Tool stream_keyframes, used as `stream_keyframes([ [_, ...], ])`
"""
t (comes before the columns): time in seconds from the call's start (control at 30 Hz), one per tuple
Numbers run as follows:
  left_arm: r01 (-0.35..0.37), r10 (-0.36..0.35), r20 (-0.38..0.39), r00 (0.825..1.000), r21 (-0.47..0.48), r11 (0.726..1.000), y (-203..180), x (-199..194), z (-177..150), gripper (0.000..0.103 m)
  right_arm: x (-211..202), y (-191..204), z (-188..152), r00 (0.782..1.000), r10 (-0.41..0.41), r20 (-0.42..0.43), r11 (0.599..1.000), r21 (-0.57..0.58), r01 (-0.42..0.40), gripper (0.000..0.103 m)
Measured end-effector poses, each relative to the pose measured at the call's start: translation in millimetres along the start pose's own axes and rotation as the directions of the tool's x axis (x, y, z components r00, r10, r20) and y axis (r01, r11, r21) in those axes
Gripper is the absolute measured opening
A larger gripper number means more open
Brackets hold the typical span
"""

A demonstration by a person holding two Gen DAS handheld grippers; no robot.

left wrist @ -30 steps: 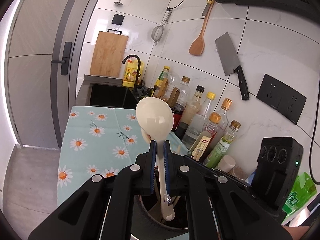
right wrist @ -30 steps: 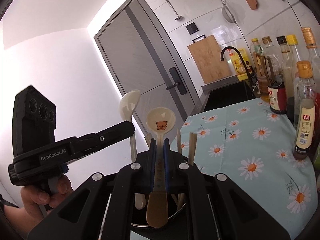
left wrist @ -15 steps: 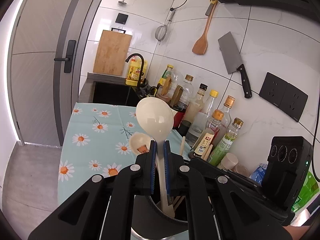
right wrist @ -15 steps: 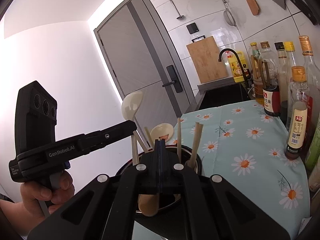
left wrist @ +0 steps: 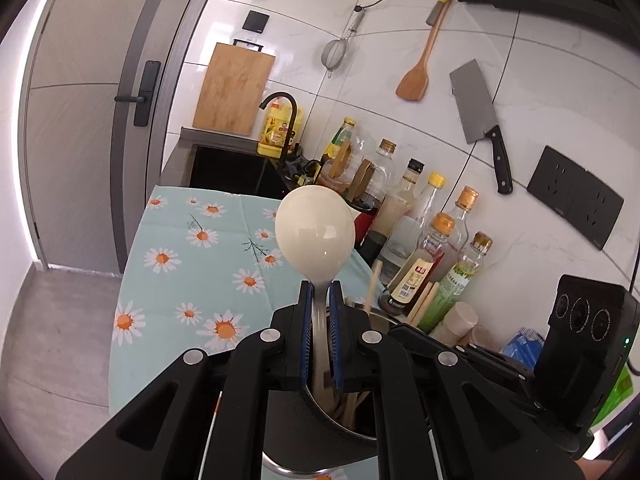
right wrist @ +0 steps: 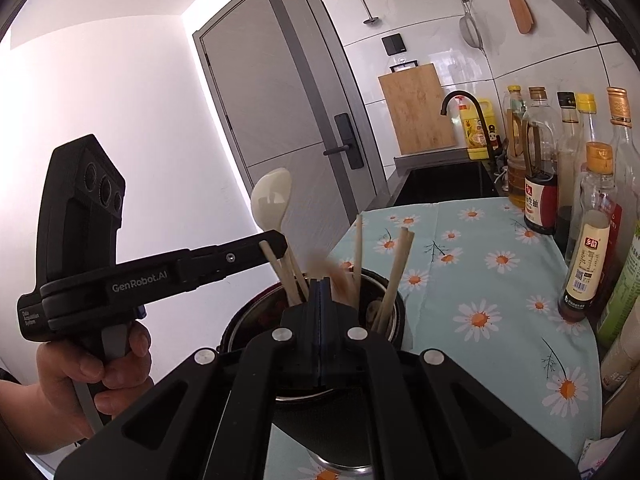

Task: Organize utensils
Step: 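Lower the spoons into the holder and open both tools, then move both tools back down to the last two chopsticks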

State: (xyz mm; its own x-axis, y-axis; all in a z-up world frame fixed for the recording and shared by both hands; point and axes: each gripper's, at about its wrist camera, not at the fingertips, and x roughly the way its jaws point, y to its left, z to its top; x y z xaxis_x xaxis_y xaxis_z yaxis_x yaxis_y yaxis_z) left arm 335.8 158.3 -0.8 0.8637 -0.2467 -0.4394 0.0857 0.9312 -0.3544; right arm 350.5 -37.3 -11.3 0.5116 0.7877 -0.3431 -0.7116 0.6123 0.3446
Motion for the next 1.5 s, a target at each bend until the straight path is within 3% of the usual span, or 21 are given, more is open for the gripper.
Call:
stream_keyframes([
  [0.23,0.019,-0.019,0.018,1.0,0.003,1.0,-4,-10,1,0.016,-18,1,8,0.999,0.009,0.039,0.999,0.036,-0.01,0.001],
  [0.5,0.024,-0.024,0.035,0.999,0.004,1.0,-11,-25,0,0.016,-41,3,15,0.998,-0.004,0.07,0.999,0.046,0.001,0.002],
  [0.63,0.028,-0.029,0.049,0.998,0.013,1.0,-18,-39,0,0.016,-56,7,16,0.996,-0.006,0.085,0.999,0.055,0.002,0.012],
  [0.7,0.032,-0.034,0.055,0.998,0.023,0.999,-23,-48,-2,0.027,-66,11,17,0.996,-0.014,0.092,0.999,0.052,0.01,0.013],
  [0.83,0.041,-0.042,0.064,0.997,0.031,0.999,-31,-67,-8,0.027,-86,19,17,0.995,-0.021,0.097,0.999,0.051,0.016,0.02],
  [1.1,0.024,-0.025,0.023,0.999,0.02,0.999,-37,-94,-35,0.027,-119,31,6,0.997,-0.059,0.046,0.998,0.041,0.057,0.029],
  [1.5,-0.011,0.006,-0.132,0.991,-0.04,0.999,-29,-103,-98,0.027,-124,39,-41,0.99,-0.082,-0.117,0.994,0.065,0.09,0.039],
])
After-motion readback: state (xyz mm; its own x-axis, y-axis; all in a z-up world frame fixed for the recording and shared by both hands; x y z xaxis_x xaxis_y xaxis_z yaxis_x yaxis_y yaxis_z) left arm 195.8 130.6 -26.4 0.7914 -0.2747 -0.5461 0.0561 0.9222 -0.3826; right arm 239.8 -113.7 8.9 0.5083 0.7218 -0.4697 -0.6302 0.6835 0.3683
